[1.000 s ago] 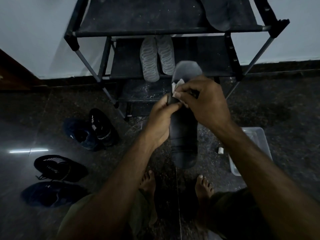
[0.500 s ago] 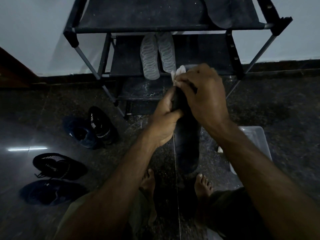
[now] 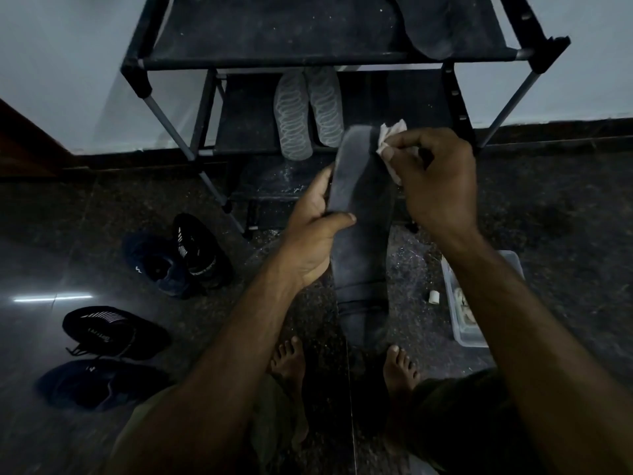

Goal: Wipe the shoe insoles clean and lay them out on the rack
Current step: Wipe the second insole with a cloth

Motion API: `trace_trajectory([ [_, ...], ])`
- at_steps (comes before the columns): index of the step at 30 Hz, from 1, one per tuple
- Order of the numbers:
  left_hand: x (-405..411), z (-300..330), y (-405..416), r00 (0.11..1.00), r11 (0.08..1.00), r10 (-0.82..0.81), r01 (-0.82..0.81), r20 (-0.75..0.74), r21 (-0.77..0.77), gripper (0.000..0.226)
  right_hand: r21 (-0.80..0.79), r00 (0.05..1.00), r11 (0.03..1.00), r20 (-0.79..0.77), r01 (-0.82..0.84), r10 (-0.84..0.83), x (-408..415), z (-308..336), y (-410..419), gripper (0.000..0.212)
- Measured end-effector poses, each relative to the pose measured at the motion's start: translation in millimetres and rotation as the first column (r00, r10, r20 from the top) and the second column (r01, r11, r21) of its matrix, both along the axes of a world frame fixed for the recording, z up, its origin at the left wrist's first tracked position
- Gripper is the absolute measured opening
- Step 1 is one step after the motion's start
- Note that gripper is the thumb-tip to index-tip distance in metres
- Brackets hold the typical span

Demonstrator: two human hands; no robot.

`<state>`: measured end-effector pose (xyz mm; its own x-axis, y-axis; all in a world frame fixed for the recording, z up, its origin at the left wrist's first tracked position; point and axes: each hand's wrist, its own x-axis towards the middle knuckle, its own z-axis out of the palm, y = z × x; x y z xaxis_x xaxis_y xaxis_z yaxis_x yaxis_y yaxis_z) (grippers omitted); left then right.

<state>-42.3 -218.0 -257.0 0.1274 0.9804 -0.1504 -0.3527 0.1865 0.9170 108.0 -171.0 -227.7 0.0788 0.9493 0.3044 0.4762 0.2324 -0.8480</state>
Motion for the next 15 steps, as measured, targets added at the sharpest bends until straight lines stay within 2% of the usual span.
trace_trajectory([
  [5,-13.9,3.1,8.1,0.991,0.991,0.133,-0.133,0.017,-0.025,0.053,-0.112,0.989,0.992,-0.145,-0.054,0.038,-2.9,0.4,-9.3,0.009],
  [8,-22.6,5.4,13.6,0.979,0.981,0.193,-0.192,0.059,-0.023,0.052,-0.202,0.991,0.972,-0.085,-0.121,0.106,-4.0,-6.3,-13.0,0.013],
  [11,-23.9,9.2,15.4,0.972,0.976,0.219,-0.217,0.089,-0.032,0.053,-0.27,0.969,0.934,0.014,-0.234,0.246,-7.2,-7.2,-14.8,0.021],
  [15,-24.5,11.6,18.0,0.963,0.968,0.249,-0.246,0.103,-0.041,0.053,-0.314,0.946,0.895,-0.041,-0.318,0.322,-11.9,-2.9,-20.6,0.024],
])
